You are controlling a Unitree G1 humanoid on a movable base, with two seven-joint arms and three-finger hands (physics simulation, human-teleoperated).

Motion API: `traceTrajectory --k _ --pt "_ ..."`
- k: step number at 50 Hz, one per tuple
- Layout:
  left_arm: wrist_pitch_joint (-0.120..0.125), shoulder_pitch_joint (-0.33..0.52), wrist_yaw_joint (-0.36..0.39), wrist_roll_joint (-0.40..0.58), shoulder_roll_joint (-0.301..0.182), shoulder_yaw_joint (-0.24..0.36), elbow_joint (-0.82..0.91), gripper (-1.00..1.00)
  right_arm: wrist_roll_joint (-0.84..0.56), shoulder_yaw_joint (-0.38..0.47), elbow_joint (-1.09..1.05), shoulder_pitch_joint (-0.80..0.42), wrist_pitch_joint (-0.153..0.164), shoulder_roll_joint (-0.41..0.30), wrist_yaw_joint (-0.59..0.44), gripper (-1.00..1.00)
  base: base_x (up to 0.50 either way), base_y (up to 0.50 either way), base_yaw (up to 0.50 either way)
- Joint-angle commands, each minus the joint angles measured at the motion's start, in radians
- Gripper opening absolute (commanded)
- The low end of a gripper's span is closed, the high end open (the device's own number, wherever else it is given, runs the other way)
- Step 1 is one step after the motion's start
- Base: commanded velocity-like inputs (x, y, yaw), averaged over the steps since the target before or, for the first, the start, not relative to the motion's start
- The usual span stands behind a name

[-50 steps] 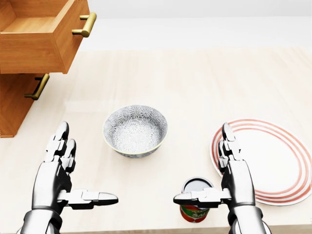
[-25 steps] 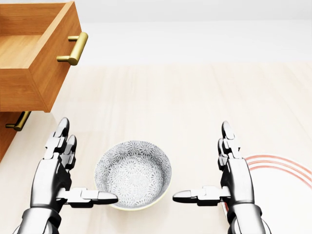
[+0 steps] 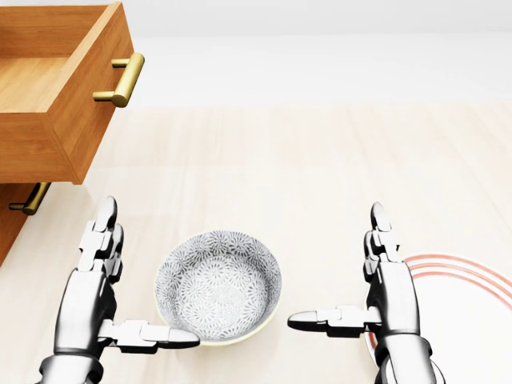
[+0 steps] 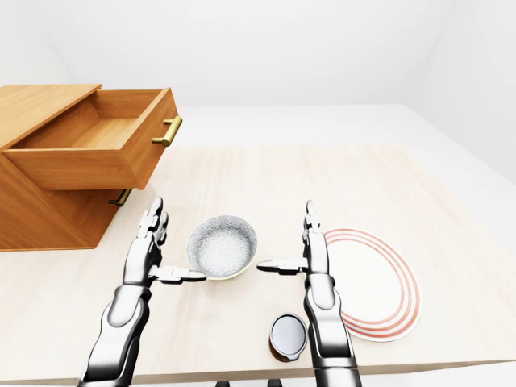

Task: Put the bowl on top of the cabinet.

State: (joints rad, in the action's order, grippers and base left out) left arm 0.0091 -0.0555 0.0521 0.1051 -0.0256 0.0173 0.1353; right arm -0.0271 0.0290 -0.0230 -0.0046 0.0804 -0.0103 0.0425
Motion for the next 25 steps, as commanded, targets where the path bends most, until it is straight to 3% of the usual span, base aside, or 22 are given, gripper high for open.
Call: traceTrajectory --k 1,2,11,17,18,23,25 --pt "-0.084 -0.050 -0.042 0.120 0.008 -0.035 0.058 1.00 0.003 0.006 0.009 -0.005 0.007 -0.002 0.012 1.00 0.00 0.00 0.00" --pt "-0.096 -0.052 -0.059 0.128 0.010 -0.033 0.056 1.00 0.005 0.008 0.015 -0.007 0.003 -0.003 0.011 1.00 0.00 0.00 0.00" --pt "-0.096 -0.090 -0.111 0.236 0.013 -0.080 0.077 1.00 0.008 0.009 0.037 -0.019 -0.002 -0.004 0.014 1.00 0.00 0.00 0.00" --pt "-0.096 -0.091 -0.112 0.239 0.013 -0.081 0.077 1.00 0.008 0.009 0.038 -0.019 -0.003 -0.004 0.014 1.00 0.00 0.00 0.00" --pt "-0.096 -0.125 -0.220 0.368 0.010 -0.125 0.039 1.00 0.007 0.009 0.035 -0.019 -0.001 -0.004 0.016 1.00 0.00 0.00 0.00" --pt "-0.096 -0.136 -0.269 0.426 0.009 -0.146 0.015 1.00 0.008 0.007 0.040 -0.020 -0.005 -0.003 0.015 1.00 0.00 0.00 0.00" --pt "-0.096 -0.152 -0.323 0.489 0.006 -0.171 -0.012 1.00 0.007 0.006 0.037 -0.018 -0.005 -0.004 0.015 1.00 0.00 0.00 0.00"
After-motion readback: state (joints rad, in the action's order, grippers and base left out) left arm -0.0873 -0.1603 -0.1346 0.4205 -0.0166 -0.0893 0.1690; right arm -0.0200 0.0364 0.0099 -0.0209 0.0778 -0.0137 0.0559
